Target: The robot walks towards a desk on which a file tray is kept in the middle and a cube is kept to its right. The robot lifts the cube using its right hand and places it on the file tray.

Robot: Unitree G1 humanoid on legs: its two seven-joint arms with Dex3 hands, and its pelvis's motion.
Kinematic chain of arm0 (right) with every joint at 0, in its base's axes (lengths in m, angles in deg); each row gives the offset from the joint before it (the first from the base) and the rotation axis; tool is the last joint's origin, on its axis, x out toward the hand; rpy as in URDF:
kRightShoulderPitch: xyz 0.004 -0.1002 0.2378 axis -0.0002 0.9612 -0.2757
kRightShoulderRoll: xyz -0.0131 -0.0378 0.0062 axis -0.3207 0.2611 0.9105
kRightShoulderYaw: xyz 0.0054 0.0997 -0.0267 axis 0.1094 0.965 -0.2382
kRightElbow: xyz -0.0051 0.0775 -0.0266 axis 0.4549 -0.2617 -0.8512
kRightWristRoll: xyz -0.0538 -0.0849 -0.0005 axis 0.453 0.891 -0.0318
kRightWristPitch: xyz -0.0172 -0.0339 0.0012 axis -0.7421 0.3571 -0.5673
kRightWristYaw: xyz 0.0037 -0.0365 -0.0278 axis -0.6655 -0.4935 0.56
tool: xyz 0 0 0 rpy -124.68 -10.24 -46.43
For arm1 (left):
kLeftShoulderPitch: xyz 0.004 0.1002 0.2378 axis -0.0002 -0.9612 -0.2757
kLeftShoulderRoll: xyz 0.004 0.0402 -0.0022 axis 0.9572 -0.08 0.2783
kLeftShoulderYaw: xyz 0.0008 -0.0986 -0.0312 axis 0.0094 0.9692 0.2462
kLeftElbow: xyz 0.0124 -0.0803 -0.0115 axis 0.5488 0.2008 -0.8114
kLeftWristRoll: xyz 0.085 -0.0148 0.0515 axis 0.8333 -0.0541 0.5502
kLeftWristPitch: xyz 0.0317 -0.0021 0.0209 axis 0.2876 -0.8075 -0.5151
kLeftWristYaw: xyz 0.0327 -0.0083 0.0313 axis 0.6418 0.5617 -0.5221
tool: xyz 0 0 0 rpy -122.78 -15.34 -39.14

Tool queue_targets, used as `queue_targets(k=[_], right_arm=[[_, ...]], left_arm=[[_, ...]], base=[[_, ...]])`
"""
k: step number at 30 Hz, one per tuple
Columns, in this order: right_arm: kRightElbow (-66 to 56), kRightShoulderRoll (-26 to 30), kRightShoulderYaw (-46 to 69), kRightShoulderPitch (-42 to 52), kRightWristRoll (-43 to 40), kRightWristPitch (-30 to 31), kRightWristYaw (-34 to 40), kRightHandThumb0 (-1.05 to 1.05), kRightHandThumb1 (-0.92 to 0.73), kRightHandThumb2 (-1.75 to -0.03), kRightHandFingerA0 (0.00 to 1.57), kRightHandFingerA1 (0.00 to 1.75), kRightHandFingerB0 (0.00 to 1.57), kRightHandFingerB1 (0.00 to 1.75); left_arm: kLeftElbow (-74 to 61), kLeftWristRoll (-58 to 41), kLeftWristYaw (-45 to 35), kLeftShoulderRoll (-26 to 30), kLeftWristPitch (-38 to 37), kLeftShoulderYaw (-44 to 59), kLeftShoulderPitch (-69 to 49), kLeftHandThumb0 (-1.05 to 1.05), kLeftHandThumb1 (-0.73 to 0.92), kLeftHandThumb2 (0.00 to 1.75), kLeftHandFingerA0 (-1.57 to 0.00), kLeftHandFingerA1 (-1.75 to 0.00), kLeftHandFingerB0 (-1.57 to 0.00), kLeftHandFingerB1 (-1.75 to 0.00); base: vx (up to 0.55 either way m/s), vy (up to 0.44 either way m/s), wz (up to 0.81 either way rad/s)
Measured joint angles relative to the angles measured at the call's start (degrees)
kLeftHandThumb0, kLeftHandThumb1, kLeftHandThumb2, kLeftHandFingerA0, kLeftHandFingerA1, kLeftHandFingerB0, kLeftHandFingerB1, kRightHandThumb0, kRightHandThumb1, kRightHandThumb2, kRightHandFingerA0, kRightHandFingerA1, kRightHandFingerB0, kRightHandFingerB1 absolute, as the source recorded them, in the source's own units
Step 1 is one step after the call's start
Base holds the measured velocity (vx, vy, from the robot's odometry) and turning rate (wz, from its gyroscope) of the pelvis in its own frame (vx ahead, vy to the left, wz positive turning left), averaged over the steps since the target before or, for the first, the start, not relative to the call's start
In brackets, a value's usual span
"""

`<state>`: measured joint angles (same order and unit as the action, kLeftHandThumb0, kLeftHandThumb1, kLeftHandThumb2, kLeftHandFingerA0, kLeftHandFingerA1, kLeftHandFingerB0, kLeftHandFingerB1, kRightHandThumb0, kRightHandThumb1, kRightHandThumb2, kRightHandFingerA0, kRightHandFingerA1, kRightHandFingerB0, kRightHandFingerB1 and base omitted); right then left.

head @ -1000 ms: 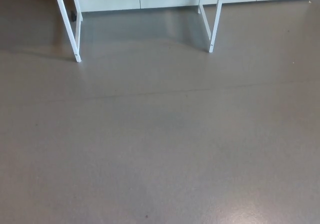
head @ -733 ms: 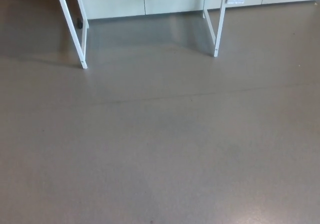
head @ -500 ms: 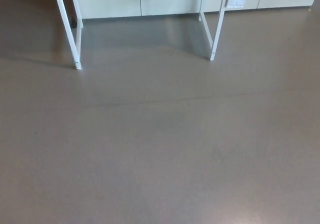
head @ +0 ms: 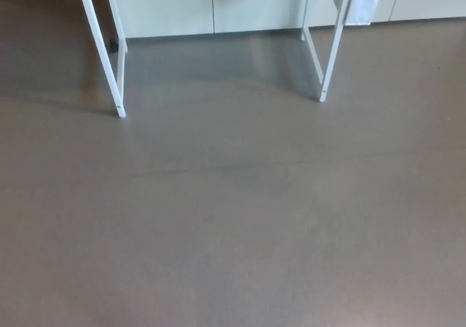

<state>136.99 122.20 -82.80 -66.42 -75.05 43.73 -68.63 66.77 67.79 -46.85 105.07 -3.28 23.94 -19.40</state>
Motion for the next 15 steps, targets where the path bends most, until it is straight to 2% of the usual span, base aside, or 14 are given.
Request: queue_targets(k=[1,2,3,6,7,8,9,10,11,12,14,15], right_arm=[[-0.06,0.35,-0.28,-0.04,0.13,0.02,0.15,-0.91,-0.63,-0.80,0.07,0.51,0.00,0.20],[-0.06,0.51,-0.58,-0.07,0.30,0.07,0.35,-0.91,-0.63,-0.80,0.07,0.51,0.00,0.20],[0.01,0.51,-0.39,-0.07,0.21,-0.01,0.36,-0.88,-0.63,-1.02,0.08,0.55,0.01,0.24],[0.11,0.39,-0.28,-0.04,0.16,-0.09,0.90,-0.82,-0.59,-0.99,0.05,0.45,0.00,0.26],[0.07,0.38,0.01,-0.01,0.00,-0.09,0.91,-0.89,-0.62,-1.01,0.06,0.33,0.01,0.20],[0.14,0.37,0.40,-0.02,-0.16,-0.10,0.88,-0.85,-0.61,-1.02,0.10,0.32,0.00,0.23],[0.24,0.37,0.61,-0.05,-0.23,-0.10,0.87,-0.91,-0.62,-1.01,0.10,0.40,0.00,0.24],[0.44,0.35,0.66,-0.06,-0.26,-0.08,0.89,-0.91,-0.62,-1.01,0.10,0.40,0.00,0.24],[0.78,0.27,0.62,-0.12,-0.21,-0.01,0.99,-0.85,-0.76,-0.63,0.06,0.40,0.00,0.27],[1.03,0.21,0.64,-0.13,-0.20,0.03,1.04,-0.91,-0.62,-1.01,0.12,0.43,0.00,0.22],[1.42,0.00,0.60,0.20,-0.18,0.18,1.00,-0.86,-0.61,-1.02,0.07,0.42,0.00,0.25],[1.44,-0.03,0.54,0.35,-0.14,0.21,0.96,-0.86,-0.62,-1.03,0.09,0.54,0.00,0.25]], left_arm=[[0.02,-0.03,-0.03,-0.19,0.00,-0.05,0.23,-0.61,0.46,1.16,-0.09,-0.65,0.00,-0.59],[0.17,-0.07,-0.02,-0.22,0.00,-0.05,0.69,-0.61,0.46,1.16,-0.09,-0.65,0.00,-0.59],[0.38,-0.09,-0.03,-0.24,0.00,-0.06,0.78,-0.61,0.45,1.16,-0.10,-0.66,0.00,-0.59],[0.83,-0.14,-0.07,-0.20,0.02,-0.05,0.94,-0.62,0.49,1.19,-0.09,-0.66,0.00,-0.59],[0.13,-0.18,-0.14,-0.20,0.06,-0.03,0.72,-0.63,0.49,1.19,-0.08,-0.66,0.00,-0.59],[-0.34,-0.22,-0.18,-0.20,0.09,0.04,0.59,-0.62,0.50,1.19,-0.09,-0.65,0.00,-0.59],[-0.93,-0.27,-0.20,-0.20,0.17,0.08,0.42,-0.61,0.52,1.20,-0.10,-0.66,0.00,-0.59],[-1.61,-0.32,-0.24,-0.20,0.32,0.11,0.20,-0.61,0.52,1.20,-0.10,-0.66,0.00,-0.59],[-2.62,-0.41,-0.32,-0.20,0.55,0.19,-0.16,-0.61,0.56,1.23,-0.09,-0.66,0.00,-0.59],[-3.35,-0.48,-0.37,-0.20,0.80,0.23,-0.34,-0.60,0.54,1.22,-0.09,-0.66,0.00,-0.59],[-4.28,-0.52,-0.46,-0.12,1.07,0.28,-0.69,-0.60,0.54,1.22,-0.09,-0.66,0.00,-0.59],[-4.73,-0.55,-0.57,-0.27,1.34,0.21,-0.58,-0.59,0.53,1.22,-0.11,-0.66,0.00,-0.58]], base=[[0.25,-0.419,0.19],[0.27,-0.179,-0.02],[0.22,-0.143,0.05],[0.15,-0.077,-0.04],[0.15,-0.010,-0.09],[0.14,0.015,-0.14],[0.15,0.055,-0.19],[0.18,0.102,-0.17],[0.21,0.104,-0.15],[0.21,0.136,-0.08],[0.34,0.152,-0.16],[0.34,0.237,0.02]])
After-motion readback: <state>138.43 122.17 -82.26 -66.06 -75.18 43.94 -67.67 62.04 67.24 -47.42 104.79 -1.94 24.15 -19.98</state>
